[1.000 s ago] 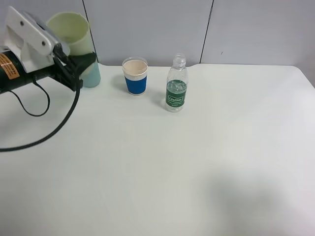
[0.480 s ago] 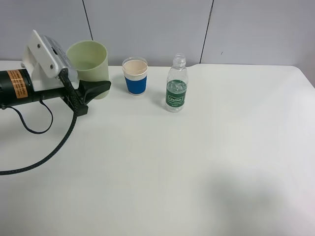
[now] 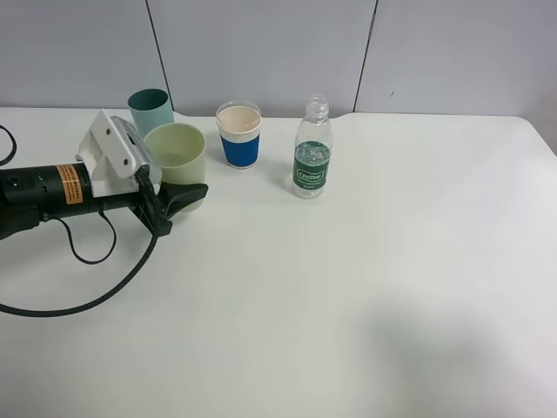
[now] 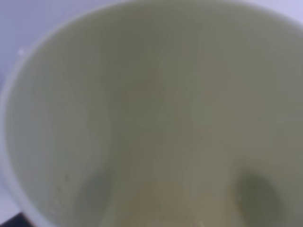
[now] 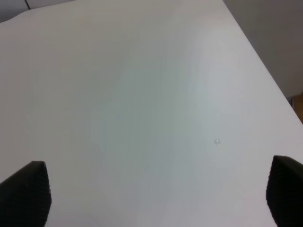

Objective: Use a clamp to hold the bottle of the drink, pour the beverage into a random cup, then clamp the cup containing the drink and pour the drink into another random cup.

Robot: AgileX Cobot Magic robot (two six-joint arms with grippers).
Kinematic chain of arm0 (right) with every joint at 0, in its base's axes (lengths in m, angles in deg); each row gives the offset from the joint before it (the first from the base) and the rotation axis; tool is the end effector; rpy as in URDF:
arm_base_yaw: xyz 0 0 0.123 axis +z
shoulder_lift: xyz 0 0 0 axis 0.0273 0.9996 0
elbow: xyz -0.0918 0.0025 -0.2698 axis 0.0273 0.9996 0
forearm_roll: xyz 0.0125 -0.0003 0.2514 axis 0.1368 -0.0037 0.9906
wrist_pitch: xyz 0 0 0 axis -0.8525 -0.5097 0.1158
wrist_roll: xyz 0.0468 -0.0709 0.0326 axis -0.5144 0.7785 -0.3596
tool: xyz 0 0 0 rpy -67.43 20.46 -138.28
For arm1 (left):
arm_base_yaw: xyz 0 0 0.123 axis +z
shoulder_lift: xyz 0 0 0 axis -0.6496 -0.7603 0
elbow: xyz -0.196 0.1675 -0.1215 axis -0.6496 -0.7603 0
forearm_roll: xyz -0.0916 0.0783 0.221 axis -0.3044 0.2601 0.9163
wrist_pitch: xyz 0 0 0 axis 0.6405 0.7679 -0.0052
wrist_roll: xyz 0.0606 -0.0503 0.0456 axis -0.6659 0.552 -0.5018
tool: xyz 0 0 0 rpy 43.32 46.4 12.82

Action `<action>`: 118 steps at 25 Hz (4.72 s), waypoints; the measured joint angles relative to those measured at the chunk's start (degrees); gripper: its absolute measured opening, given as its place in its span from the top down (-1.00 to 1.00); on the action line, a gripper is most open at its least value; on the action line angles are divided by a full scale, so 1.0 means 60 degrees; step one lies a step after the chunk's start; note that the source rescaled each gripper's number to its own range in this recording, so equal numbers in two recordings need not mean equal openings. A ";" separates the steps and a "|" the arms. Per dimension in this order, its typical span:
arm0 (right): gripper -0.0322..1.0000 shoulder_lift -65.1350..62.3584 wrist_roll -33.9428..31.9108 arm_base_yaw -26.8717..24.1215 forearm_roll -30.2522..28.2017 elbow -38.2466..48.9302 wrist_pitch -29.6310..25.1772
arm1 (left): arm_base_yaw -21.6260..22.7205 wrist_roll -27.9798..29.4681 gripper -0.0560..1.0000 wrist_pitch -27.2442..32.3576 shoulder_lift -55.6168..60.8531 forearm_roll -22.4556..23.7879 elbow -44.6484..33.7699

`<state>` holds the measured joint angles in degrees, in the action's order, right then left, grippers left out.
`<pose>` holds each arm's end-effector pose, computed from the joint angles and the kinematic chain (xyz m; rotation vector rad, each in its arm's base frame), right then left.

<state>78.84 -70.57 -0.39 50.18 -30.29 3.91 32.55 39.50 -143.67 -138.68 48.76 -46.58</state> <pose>-0.0055 -0.0103 0.2770 0.2126 2.0258 -0.0744 0.2651 -0.0976 0.1265 0.9532 1.6466 -0.5161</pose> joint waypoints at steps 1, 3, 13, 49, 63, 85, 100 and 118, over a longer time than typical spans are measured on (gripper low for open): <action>-0.91 0.0000 0.0000 0.0000 0.0000 0.0000 0.0000 | 0.0000 -0.0040 0.85 -0.0031 -0.0142 -0.0035 0.0000; -0.91 0.0000 0.0000 0.0000 0.0000 0.0000 0.0000 | 0.0000 -0.0085 0.85 -0.0213 -0.0414 -0.0066 0.0000; -0.91 0.0000 0.0000 0.0000 0.0000 0.0000 0.0000 | 0.0000 -0.0918 0.85 -0.1415 -0.1796 -0.0491 0.0000; -0.91 0.0000 0.0000 0.0000 0.0000 0.0000 0.0000 | 0.0000 -0.0389 -0.96 -0.1647 -0.1518 -0.0951 -0.0880; -0.91 0.0000 0.0000 0.0000 0.0000 0.0000 0.0000 | 0.0000 -0.0387 -0.96 -0.1055 0.3385 -0.2946 -0.3549; -0.91 0.0000 0.0000 0.0000 0.0000 0.0000 0.0000 | -0.0010 0.0513 -0.97 0.8644 1.1862 -0.5824 -0.0833; -0.91 0.0000 0.0000 0.0000 0.0000 0.0000 0.0000 | -0.0010 0.0542 -0.97 1.6141 1.5971 -0.5843 0.0610; -0.91 0.0000 0.0000 0.0000 0.0000 0.0000 0.0000 | -0.0010 0.0863 -0.98 2.0417 1.7639 -0.6819 0.0157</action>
<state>78.84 -70.57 -0.39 50.18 -30.29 3.91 32.49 44.68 -21.17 -32.85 7.84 -45.63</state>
